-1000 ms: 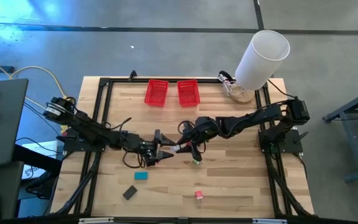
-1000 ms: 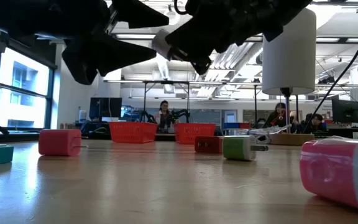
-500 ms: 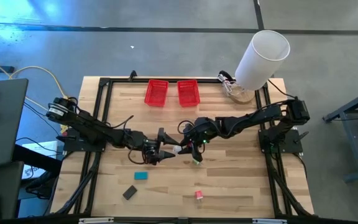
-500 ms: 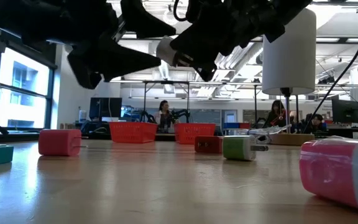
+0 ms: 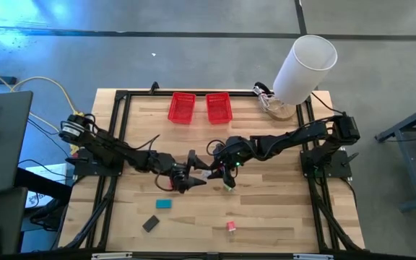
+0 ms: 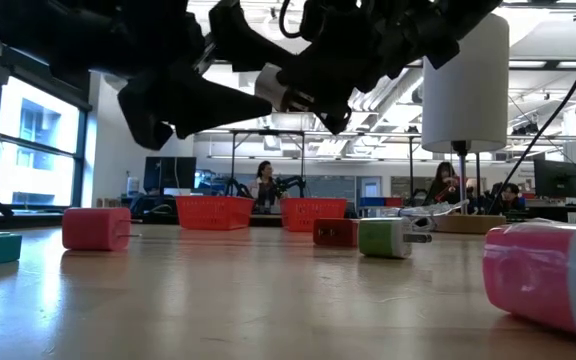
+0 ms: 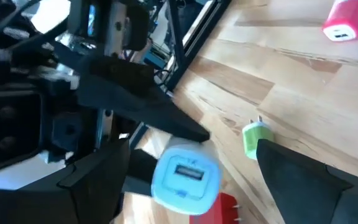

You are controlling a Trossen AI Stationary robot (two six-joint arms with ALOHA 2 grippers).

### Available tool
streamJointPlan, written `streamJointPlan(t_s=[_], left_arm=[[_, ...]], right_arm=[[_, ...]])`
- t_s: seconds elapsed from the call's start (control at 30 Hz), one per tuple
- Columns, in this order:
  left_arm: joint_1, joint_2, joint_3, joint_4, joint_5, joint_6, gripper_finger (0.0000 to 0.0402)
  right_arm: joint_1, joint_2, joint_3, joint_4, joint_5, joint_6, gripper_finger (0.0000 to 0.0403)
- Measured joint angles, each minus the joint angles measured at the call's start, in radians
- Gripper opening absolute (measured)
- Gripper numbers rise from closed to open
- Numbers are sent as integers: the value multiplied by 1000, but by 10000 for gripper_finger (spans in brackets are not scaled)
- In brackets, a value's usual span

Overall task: Pick & Place Office items
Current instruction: Put the white charger adapter into the left red bin

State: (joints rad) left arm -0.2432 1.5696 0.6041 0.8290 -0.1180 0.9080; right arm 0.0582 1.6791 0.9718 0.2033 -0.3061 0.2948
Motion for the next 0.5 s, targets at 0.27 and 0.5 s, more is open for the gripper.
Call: streamJointPlan(t_s=[0.27,0.5], left_arm=[[37,0,2,-3,27,-51,286],[39,0,2,-6,61,-68,256]], right_arm=[[0,0,0,-19,10,0,128],[0,0,0,-21,17,0,128]])
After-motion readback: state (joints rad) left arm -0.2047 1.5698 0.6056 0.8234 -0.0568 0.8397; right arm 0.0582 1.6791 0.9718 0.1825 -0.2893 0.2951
